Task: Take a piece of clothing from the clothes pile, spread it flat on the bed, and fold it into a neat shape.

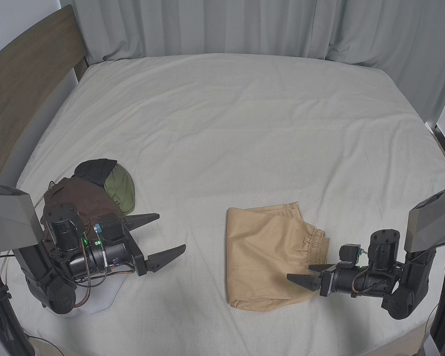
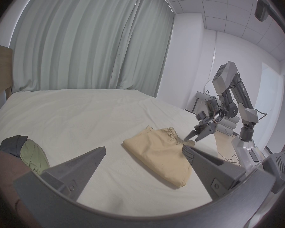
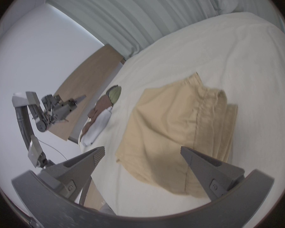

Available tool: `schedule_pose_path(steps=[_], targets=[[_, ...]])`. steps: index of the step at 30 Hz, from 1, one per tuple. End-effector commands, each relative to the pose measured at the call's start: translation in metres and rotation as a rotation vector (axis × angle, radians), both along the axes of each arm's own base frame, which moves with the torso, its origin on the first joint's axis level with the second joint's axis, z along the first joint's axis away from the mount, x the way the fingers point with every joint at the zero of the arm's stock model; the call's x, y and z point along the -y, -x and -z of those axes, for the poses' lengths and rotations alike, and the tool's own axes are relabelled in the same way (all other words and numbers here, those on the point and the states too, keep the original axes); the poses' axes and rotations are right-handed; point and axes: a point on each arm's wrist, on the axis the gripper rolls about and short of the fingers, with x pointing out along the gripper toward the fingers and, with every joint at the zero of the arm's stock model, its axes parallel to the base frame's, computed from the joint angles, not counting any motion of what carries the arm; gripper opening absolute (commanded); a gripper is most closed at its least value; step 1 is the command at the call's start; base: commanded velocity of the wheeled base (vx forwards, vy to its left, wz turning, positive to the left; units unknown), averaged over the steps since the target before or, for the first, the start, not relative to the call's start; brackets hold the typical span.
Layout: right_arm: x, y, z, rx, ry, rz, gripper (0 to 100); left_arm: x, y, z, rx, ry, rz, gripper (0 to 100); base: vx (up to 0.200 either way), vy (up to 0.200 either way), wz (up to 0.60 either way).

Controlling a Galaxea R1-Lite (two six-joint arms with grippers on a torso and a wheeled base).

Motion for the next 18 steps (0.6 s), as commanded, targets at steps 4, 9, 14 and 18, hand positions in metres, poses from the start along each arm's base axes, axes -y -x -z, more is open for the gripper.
schedule_pose_path(steps=[4,9,14,18], targets=[[0.006,0.013,0.038,-0.128,0.108,-0.026,100,0.001,0.002,0.003,-0.014,-0.004,0.004,100,0.0,0.0,0.0],[0.009,0.013,0.048,-0.149,0.135,-0.031,100,0.001,0.002,0.002,-0.013,-0.003,0.006,100,0.0,0.0,0.0],[0.008,0.014,0.046,-0.141,0.132,-0.034,100,0.001,0.003,0.003,-0.016,-0.004,0.007,100,0.0,0.0,0.0],[0.006,0.006,0.037,-0.088,0.109,-0.025,100,0.002,0.003,0.003,-0.017,-0.004,0.01,100,0.0,0.0,0.0]])
